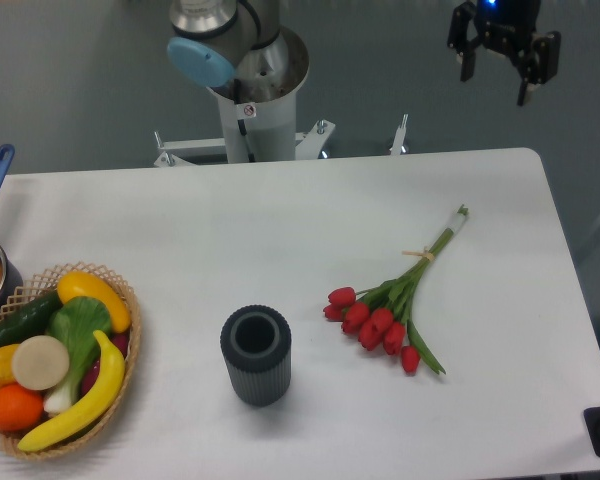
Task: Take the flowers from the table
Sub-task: 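Move the open gripper down toward the red tulip bunch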
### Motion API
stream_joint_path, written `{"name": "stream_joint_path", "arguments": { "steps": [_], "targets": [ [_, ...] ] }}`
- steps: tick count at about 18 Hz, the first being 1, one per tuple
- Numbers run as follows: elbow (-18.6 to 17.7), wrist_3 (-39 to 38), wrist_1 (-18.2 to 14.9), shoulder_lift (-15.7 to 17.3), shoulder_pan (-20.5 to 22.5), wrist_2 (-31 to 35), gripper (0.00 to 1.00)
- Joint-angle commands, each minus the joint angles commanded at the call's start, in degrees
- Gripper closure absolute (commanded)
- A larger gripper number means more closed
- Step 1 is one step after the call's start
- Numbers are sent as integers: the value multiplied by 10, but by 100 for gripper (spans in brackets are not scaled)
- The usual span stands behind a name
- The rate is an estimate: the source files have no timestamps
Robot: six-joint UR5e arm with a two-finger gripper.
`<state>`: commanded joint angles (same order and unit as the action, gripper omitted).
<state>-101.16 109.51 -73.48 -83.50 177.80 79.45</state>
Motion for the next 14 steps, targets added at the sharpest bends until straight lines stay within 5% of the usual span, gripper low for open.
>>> {"name": "stream_joint_path", "arguments": {
  "steps": [11,14],
  "targets": [
    [-20,-24,4,4,-3,-34,0],
    [-45,-80,45,6,-4,-67,0]
  ]
}}
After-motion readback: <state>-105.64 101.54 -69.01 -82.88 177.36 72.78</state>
